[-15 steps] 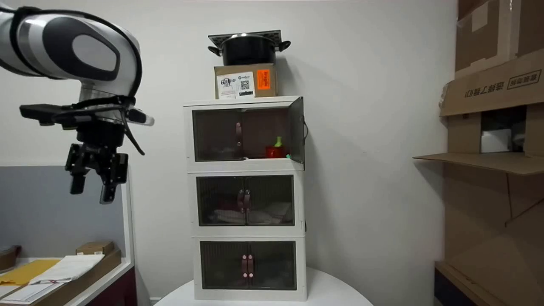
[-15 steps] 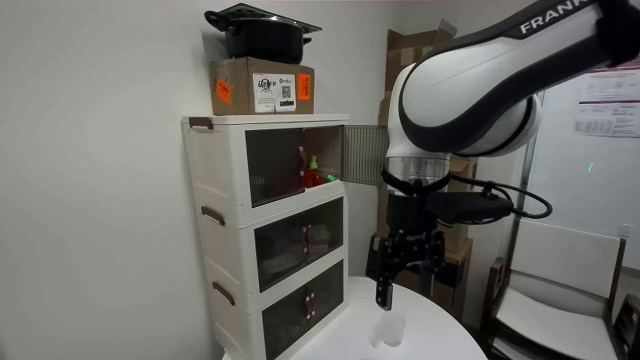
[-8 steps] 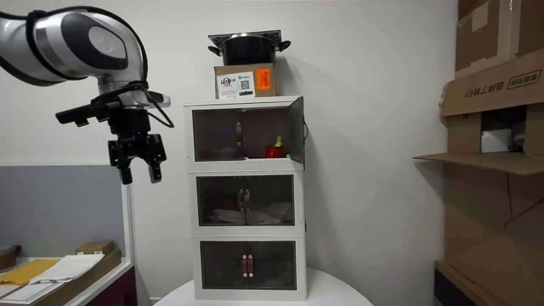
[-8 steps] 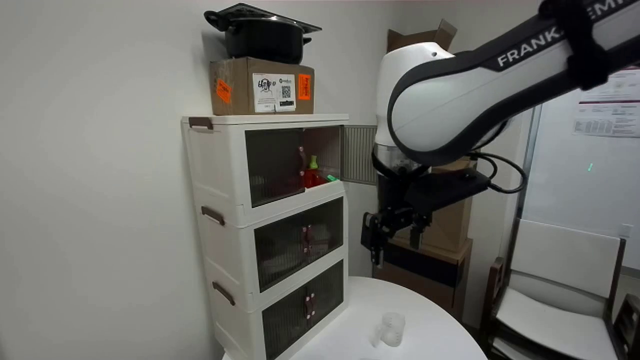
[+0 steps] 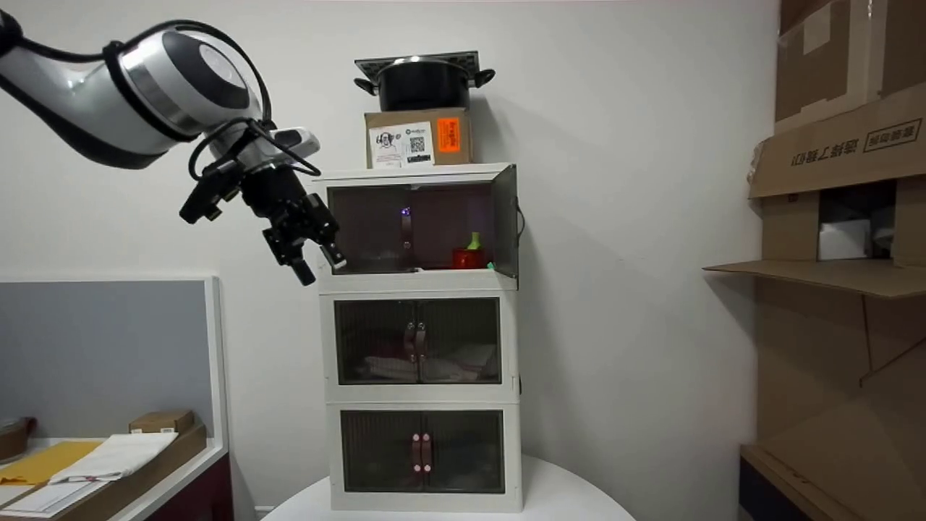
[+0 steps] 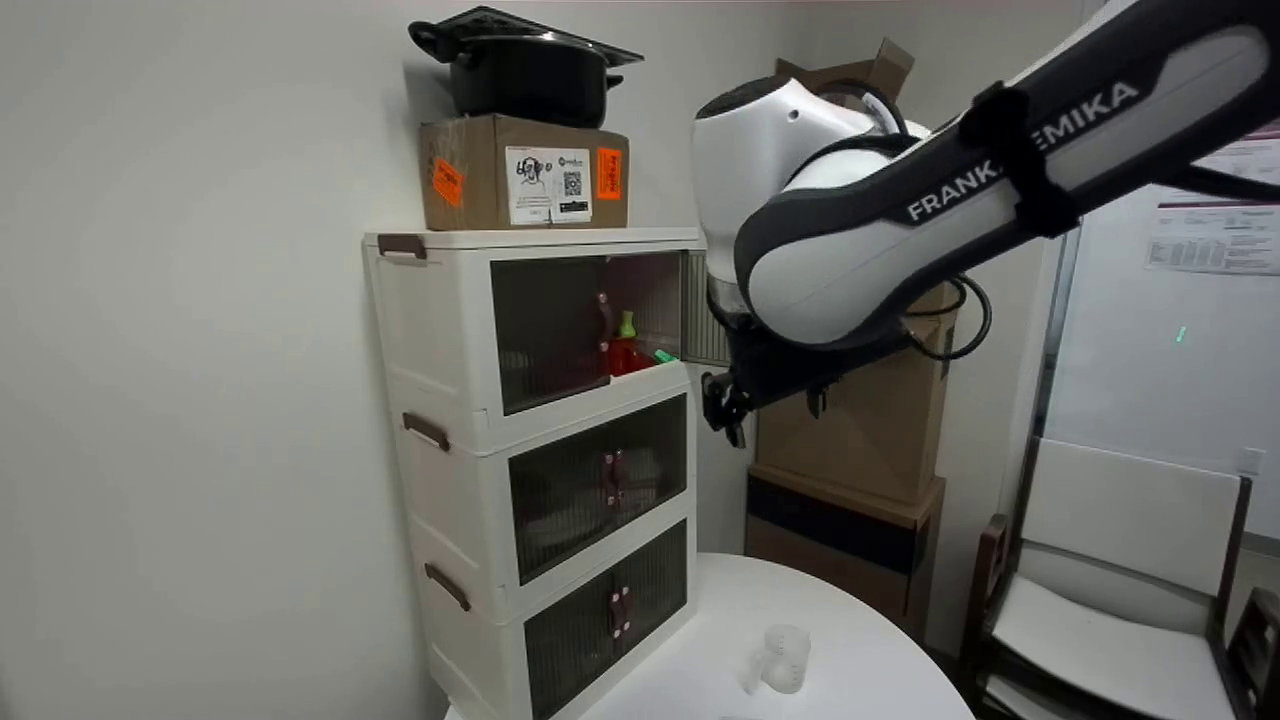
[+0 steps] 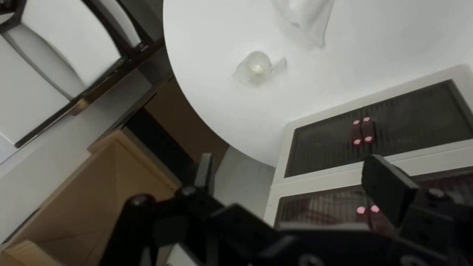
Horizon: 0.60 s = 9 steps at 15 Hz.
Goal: Open the top left cabinet door, remove the orange cup from the top cabinet and put it on the table
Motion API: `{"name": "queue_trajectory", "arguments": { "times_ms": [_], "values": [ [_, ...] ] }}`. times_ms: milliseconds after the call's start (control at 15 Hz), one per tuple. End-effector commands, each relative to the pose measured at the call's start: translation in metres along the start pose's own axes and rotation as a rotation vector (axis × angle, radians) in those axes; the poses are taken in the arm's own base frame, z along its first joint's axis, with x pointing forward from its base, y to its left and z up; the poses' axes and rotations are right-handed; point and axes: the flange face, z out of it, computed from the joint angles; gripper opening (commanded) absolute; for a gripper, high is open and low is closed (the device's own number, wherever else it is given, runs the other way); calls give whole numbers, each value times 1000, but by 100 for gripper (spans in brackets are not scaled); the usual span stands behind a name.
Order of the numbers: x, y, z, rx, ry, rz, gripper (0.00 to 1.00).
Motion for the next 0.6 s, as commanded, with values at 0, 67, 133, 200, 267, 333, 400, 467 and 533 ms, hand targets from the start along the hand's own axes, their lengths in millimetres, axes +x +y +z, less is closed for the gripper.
{"name": "queue_trajectory", "arguments": {
  "times_ms": [0, 67, 133, 200, 267, 333, 400, 467, 533],
  "values": [
    [27, -17, 3, -102, 123, 116, 100],
    [32, -22, 6, -138, 169, 134, 100],
    [36, -27, 9, -171, 219, 152, 100],
    [40, -33, 13, -199, 270, 165, 100],
    [43, -38, 16, -234, 318, 184, 100],
    [46, -45, 19, -261, 375, 197, 100],
    [50, -52, 20, -280, 430, 204, 100],
    [52, -59, 22, -304, 488, 213, 100],
    [56, -66, 23, -317, 545, 212, 100]
  ]
}}
